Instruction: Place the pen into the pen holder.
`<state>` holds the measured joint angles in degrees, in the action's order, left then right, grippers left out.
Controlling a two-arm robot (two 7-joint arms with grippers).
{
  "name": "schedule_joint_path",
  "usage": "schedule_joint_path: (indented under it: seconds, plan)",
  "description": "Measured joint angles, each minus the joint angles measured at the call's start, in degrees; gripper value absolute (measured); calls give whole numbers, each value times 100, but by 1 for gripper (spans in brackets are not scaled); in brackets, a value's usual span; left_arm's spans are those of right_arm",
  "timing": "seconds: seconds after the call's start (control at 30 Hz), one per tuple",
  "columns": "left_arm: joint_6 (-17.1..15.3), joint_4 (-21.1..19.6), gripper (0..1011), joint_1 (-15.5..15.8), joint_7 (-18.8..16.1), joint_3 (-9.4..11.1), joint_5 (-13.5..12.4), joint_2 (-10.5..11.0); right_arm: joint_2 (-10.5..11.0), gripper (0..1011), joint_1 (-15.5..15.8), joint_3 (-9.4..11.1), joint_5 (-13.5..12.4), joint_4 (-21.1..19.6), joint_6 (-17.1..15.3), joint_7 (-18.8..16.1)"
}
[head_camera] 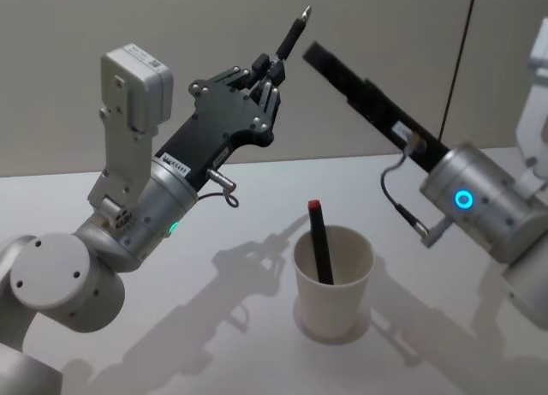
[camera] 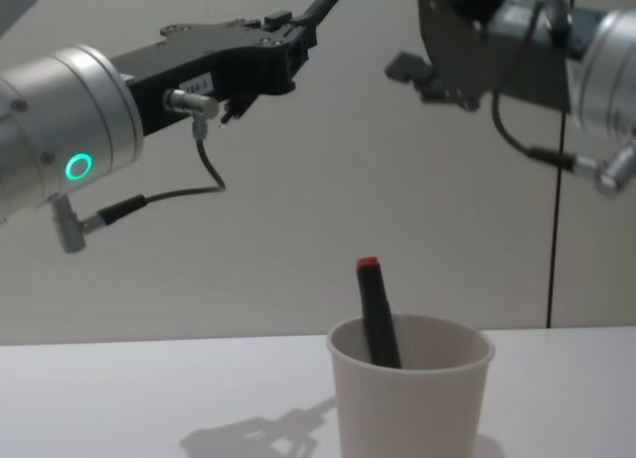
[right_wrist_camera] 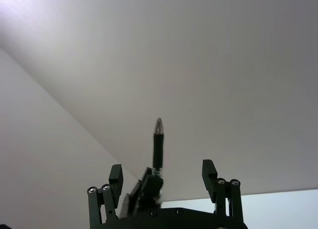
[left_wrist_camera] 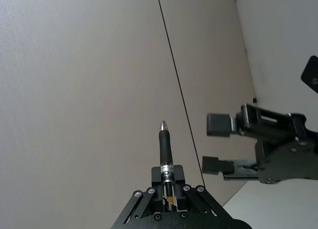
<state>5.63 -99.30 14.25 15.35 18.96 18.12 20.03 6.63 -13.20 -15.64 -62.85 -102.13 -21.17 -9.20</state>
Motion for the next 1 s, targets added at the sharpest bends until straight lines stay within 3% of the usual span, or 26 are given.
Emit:
schedule_joint_path:
  seconds: [0.23, 0.5, 1.0]
  plan:
    - [16, 0, 140, 8, 37, -6, 18, 0, -95, 1001, -220, 19, -335, 80, -40, -35]
    - [27, 0, 139, 12, 61, -11, 31, 0, -132, 1001, -374, 28, -494, 132, -22, -44]
    - [37, 0, 139, 18, 78, -14, 42, 0, -163, 1001, -604, -69, -326, 303, -48, -20]
